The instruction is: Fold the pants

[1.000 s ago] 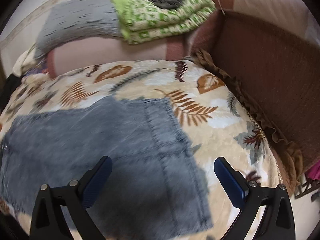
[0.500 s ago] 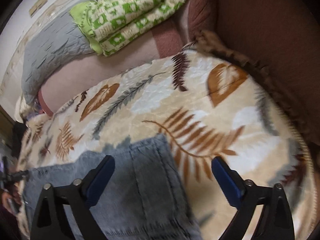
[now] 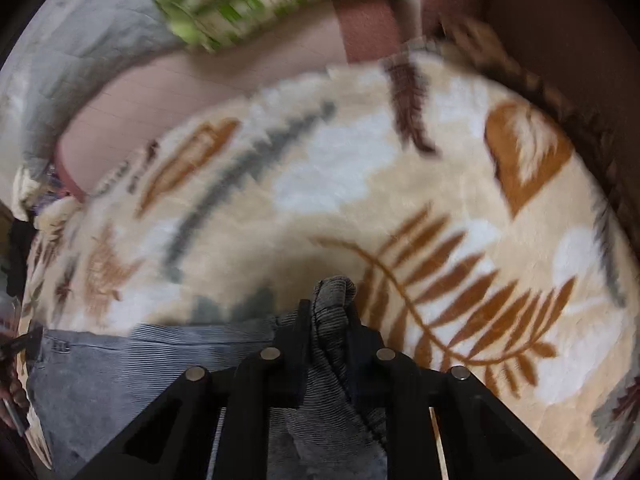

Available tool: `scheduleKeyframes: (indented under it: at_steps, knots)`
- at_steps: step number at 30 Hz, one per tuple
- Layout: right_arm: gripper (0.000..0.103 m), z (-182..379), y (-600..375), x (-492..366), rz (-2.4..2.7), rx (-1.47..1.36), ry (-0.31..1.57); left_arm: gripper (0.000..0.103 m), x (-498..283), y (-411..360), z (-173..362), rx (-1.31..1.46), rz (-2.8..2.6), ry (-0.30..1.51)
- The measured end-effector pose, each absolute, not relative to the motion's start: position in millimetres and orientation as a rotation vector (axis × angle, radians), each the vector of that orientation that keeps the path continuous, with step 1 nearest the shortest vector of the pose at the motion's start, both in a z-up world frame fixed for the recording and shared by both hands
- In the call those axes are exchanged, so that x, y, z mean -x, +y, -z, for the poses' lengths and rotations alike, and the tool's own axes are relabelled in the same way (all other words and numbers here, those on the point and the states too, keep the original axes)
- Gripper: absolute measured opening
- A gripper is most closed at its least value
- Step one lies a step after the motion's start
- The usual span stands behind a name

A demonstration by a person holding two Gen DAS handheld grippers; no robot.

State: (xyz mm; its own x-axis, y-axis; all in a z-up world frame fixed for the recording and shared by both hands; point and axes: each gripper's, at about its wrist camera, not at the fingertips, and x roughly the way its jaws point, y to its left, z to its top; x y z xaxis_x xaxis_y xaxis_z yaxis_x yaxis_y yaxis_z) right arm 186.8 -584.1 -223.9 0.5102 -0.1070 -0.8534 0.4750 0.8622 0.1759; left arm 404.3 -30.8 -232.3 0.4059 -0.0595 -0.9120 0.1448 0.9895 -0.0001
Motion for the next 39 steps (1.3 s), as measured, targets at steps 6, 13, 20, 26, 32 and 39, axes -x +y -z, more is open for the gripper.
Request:
scheduleKeyframes:
  at_steps: [6,13,20,26,32,39]
  knots:
    - [0.014,141,-578,-143,0.338,-0.447,0.752,0.011,-365,-9,156,0.027,0.212,0.983]
    - [0.015,117,-568,-56,0.316,-0.504,0.638,0.011,-270,40,100,0.047,0.305,0.793]
    - [0.015,203,-542,47,0.264,-0.542,0.9,0.011,-142,77,172,-0.036,0.308,0.946]
    - [0.052,235,-540,115,0.256,-0.597,1.023,0.016,-106,112,230,-0.002,0.212,1.133]
    - [0.063,194,-552,114,0.342,-0.555,0.876,0.016,-94,137,189,0.004,0.074,1.029]
    - [0.063,216,-548,16,0.357,-0.464,0.951,0.025,-76,80,163,0.011,0.235,0.929]
